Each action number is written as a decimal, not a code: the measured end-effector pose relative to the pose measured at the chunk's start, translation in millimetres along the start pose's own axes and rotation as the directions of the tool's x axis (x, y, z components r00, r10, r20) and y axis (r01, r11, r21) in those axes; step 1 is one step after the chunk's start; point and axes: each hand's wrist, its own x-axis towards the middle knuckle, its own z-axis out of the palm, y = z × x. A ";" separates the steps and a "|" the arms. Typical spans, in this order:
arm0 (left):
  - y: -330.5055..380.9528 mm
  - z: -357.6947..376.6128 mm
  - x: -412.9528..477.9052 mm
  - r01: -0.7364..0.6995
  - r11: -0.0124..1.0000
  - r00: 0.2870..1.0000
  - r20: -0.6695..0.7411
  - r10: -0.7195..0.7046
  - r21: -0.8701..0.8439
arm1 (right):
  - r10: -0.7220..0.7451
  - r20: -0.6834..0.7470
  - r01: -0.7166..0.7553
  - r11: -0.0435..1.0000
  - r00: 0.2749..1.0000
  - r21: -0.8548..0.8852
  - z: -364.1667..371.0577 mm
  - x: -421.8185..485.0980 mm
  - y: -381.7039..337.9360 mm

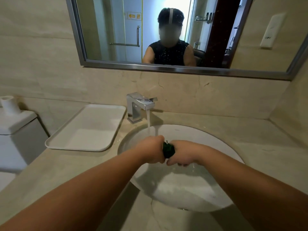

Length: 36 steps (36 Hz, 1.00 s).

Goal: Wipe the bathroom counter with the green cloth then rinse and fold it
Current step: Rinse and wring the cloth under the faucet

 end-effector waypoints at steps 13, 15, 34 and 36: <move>-71.4 -30.5 23.5 0.220 0.686 0.971 0.224 -0.085 -0.694 | -0.143 -0.363 0.275 0.897 0.921 0.345 -5.0 53.5 -24.5; -75.2 -33.8 23.7 0.232 0.647 0.970 0.219 -0.101 -0.727 | -0.144 -0.387 0.283 0.901 0.911 0.328 -5.9 60.0 -27.4; -76.7 -54.1 33.9 0.133 0.763 0.988 0.022 -0.154 -0.633 | -0.090 -0.688 0.394 0.869 0.720 0.299 -43.4 65.3 -45.4; -77.6 -55.9 33.4 0.105 0.728 0.992 0.024 -0.121 -0.678 | -0.060 -0.711 0.392 0.865 0.701 0.314 -48.2 64.6 -45.4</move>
